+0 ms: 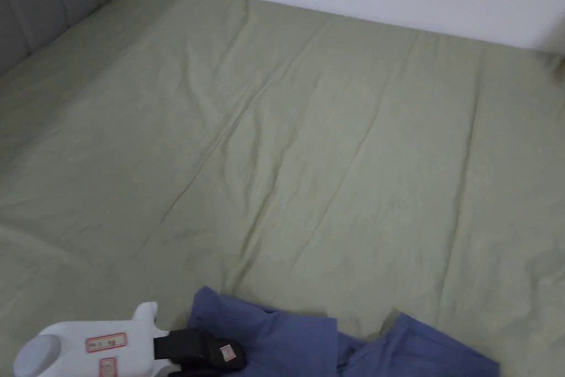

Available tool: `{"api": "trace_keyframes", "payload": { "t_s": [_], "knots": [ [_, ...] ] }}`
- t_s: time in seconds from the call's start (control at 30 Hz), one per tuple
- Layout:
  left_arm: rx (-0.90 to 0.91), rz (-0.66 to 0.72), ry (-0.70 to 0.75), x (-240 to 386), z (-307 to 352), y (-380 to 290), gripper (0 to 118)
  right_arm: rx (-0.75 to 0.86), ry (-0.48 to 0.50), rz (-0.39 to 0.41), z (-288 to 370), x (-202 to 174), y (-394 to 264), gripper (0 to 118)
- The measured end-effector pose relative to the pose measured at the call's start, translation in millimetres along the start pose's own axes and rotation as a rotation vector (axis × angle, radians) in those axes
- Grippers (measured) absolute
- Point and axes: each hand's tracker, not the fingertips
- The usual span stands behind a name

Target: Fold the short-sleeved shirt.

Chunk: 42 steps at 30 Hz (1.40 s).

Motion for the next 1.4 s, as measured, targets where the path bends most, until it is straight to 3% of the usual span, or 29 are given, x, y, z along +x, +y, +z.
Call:
{"api": "trace_keyframes", "payload": {
  "t_s": [0.17, 0.4, 0.57, 0.7, 0.8, 0.97, 1.0, 1.07, 1.13, 1.17, 1.27, 1.33, 1.37, 1.4],
  "knots": [
    [0.14, -0.048, 0.091, 31.4, 59.0, -11.1, 15, 0.012, -0.011, 0.017, -0.8, -2.5, 4.1, 0],
    [0.27, -0.299, 0.518, 94.0, 112.4, -6.9, 15, -0.004, 0.009, -0.003, -11.4, 10.6, -4.9, 0],
    [0.205, -0.366, 0.454, 133.2, 57.9, -25.9, 15, -0.018, 0.022, -0.046, -15.1, 17.7, -10.9, 0],
    [0.112, -0.467, 0.509, 145.8, -19.2, -33.3, 15, -0.004, 0.025, -0.065, -10.8, 25.3, -13.5, 0],
    [0.003, -0.467, 0.556, 147.0, -71.5, -43.6, 15, 0.028, -0.018, -0.072, -5.3, 32.3, -14.2, 0],
    [-0.032, -0.532, 0.544, 153.3, -114.1, -67.6, 17, 0.054, -0.024, -0.127, -2.3, 45.6, -15.7, 0],
    [-0.041, -0.563, 0.524, 156.3, -116.7, -70.9, 23, 0.053, -0.027, -0.13, -3.2, 46.3, -16.0, 0],
    [-0.041, -0.579, 0.449, 160.3, -116.5, -75.8, 47, 0.047, -0.033, -0.125, -6.2, 45.8, -16.3, 0],
    [-0.074, -0.521, 0.311, 166.4, -110.5, -77.6, 70, 0.039, -0.03, -0.117, -9.1, 43.6, -16.5, 0],
    [-0.081, -0.486, 0.25, 167.3, -106.0, -76.8, 75, 0.035, -0.022, -0.117, -10.6, 43.0, -16.3, 0],
    [-0.123, -0.337, 0.038, 166.8, -89.9, -68.1, 74, 0.025, -0.005, -0.116, -14.8, 40.2, -14.8, 0],
    [-0.083, -0.306, 0.036, 163.5, -79.3, -63.6, 66, 0.024, 0.0, -0.11, -15.4, 38.7, -14.5, 0],
    [-0.031, -0.326, 0.087, 161.4, -76.9, -61.7, 48, 0.025, 0.005, -0.108, -15.3, 38.6, -14.4, 0],
    [0.003, -0.347, 0.133, 158.7, -77.8, -60.3, 21, 0.025, 0.008, -0.108, -14.7, 37.4, -14.2, 0]
  ]
}}
